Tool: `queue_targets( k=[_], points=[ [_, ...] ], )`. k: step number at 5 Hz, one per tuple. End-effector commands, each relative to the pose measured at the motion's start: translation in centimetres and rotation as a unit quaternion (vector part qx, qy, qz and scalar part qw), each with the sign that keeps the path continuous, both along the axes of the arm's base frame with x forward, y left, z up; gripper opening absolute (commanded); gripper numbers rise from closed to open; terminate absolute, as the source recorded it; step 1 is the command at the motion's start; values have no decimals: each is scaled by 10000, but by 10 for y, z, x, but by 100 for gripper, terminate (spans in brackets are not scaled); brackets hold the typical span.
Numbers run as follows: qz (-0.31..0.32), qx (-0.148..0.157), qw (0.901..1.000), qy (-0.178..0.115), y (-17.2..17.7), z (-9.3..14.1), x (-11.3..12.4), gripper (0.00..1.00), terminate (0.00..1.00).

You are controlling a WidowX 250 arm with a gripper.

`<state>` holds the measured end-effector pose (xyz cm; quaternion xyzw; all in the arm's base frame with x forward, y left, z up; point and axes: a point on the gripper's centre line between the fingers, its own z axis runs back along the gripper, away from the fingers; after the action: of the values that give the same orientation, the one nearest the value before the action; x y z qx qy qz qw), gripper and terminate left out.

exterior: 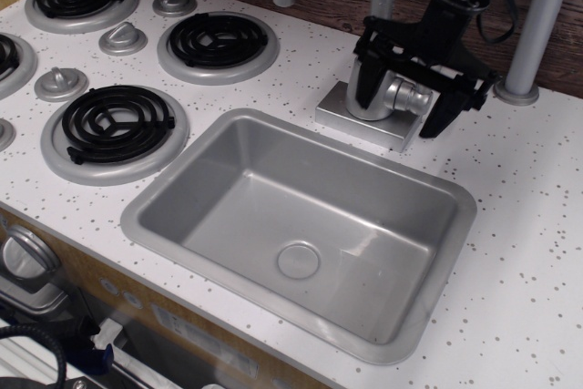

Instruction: Lever vertical to front

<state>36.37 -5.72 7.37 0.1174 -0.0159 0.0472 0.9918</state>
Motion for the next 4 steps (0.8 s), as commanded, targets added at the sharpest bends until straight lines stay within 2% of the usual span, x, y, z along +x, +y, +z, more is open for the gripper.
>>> queue_targets(
  k=[1,2,3,4],
  points=[
    [-516,-154,9963,-668,-6,17,15,100,0],
    [-721,-73,9929,-945,-10,16,20,100,0],
    [-566,-60,9960,-695,-10,22,27,100,0],
    [-616,22,9959,-665,-9,26,36,100,0]
  ],
)
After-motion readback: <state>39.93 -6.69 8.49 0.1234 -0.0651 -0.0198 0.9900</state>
